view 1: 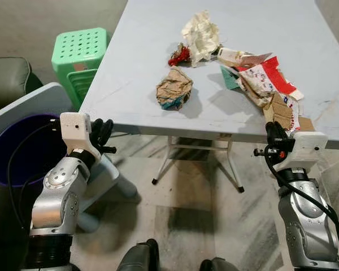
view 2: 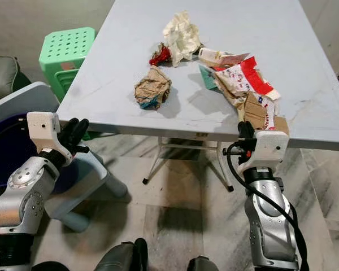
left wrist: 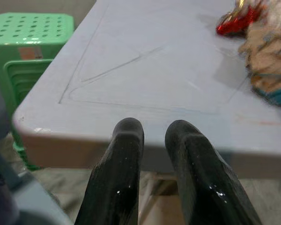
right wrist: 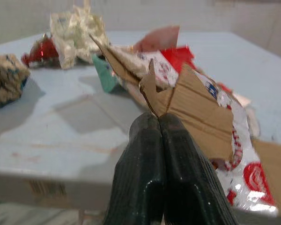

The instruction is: Picking trash to rubbish bin

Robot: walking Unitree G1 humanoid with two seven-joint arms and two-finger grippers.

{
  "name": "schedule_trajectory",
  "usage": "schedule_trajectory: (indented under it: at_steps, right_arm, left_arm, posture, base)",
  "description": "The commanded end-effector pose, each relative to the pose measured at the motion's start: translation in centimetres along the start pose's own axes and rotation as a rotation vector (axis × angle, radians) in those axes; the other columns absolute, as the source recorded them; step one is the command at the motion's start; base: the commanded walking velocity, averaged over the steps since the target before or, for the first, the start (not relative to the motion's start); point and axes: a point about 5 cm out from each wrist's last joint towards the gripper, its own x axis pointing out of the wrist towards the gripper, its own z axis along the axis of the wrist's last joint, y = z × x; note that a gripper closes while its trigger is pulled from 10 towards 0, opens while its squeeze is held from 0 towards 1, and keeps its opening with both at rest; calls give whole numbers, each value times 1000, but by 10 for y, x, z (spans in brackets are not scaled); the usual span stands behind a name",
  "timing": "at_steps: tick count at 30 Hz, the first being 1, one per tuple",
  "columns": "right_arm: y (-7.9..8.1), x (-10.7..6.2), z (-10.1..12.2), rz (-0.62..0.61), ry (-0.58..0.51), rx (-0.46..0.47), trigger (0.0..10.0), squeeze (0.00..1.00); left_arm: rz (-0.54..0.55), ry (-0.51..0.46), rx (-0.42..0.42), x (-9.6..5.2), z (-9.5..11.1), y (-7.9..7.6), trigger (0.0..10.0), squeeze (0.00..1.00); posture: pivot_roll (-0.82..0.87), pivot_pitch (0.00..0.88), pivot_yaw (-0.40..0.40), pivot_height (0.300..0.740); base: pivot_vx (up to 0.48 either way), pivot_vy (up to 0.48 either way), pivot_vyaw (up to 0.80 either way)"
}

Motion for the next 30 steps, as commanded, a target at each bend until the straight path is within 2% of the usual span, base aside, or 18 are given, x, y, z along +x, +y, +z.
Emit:
schedule_trajectory:
  at_steps: [1, 4, 7, 13, 17, 21, 30]
  right_arm:
    - [-1, 4, 6, 6, -43, -12, 10000, 0]
    - [-2, 9, 11, 3, -71, 27, 10000, 0]
    - [-5, 17, 26, 6, -141, 52, 10000, 0]
    - [-1, 18, 14, 38, -101, -6, 10000, 0]
    - [2, 16, 7, 65, -77, 1, 10000, 0]
    - [9, 16, -1, 93, -49, -5, 10000, 0]
    - [14, 20, -4, 106, -37, 7, 10000, 0]
  left_arm:
    - [-4, -18, -3, 5, 1, -3, 10000, 0]
    - [-14, -16, -4, 9, 0, -6, 10000, 0]
    - [-25, -54, -8, 17, 8, -7, 10000, 0]
    - [-6, -87, -27, 21, 8, -4, 10000, 0]
    - [-28, -98, -25, 19, 4, -9, 10000, 0]
    - [-32, -82, -18, 18, -3, -15, 10000, 0]
    - [-18, -78, -22, 15, -8, -17, 10000, 0]
  posture:
    - [51, 103, 71, 715]
    - [49, 89, 70, 715]
    - [43, 61, 70, 715]
    - [37, 9, 69, 715]
    - [42, 2, 65, 715]
    - [51, 0, 61, 715]
    - [73, 0, 50, 715]
  base:
    - [0, 0, 0]
    - [0, 0, 0]
    - [0, 0, 0]
    - [0, 0, 0]
    - [0, 0, 0]
    - [0, 0, 800]
    - [0, 0, 800]
